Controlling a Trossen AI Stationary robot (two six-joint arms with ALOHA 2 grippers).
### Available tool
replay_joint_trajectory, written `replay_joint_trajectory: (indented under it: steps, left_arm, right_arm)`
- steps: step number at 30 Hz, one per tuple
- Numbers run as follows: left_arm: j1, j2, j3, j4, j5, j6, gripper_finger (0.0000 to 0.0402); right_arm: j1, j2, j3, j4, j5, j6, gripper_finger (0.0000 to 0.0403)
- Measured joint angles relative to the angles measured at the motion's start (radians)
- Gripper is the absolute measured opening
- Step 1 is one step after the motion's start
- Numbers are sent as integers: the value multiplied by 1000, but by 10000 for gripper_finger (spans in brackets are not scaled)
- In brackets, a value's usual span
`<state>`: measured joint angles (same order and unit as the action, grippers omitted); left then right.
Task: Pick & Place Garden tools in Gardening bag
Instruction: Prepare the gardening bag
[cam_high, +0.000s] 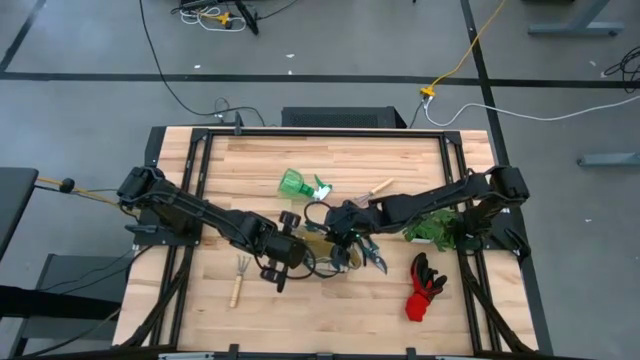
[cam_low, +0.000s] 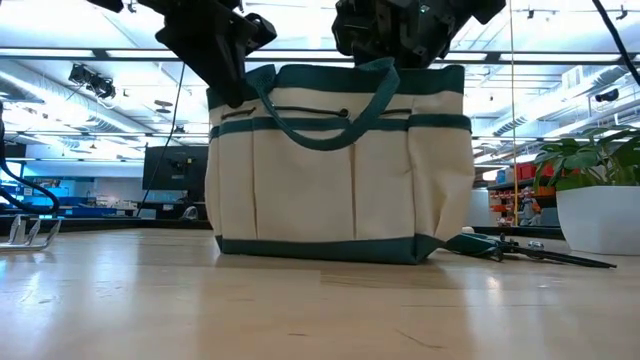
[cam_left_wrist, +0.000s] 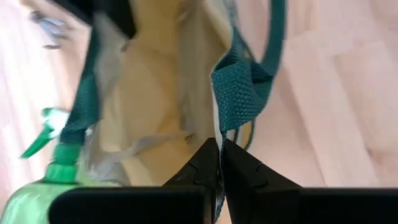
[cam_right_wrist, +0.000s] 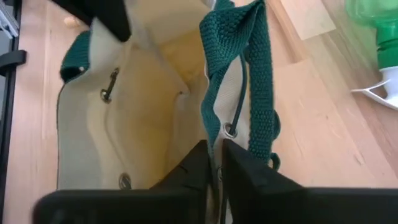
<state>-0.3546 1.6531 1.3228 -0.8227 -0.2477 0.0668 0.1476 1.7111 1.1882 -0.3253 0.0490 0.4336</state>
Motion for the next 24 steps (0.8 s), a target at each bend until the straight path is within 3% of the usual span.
replay_joint_trajectory:
  steps: [3, 24]
  left_arm:
    - [0, 0, 0, 3, 48, 6, 21]
    - [-69, 0, 0, 12, 141, 61, 9]
  right_arm:
    - [-4, 0, 11, -23, -1, -5, 7]
    - [-85, -1, 88, -158, 70, -24, 1]
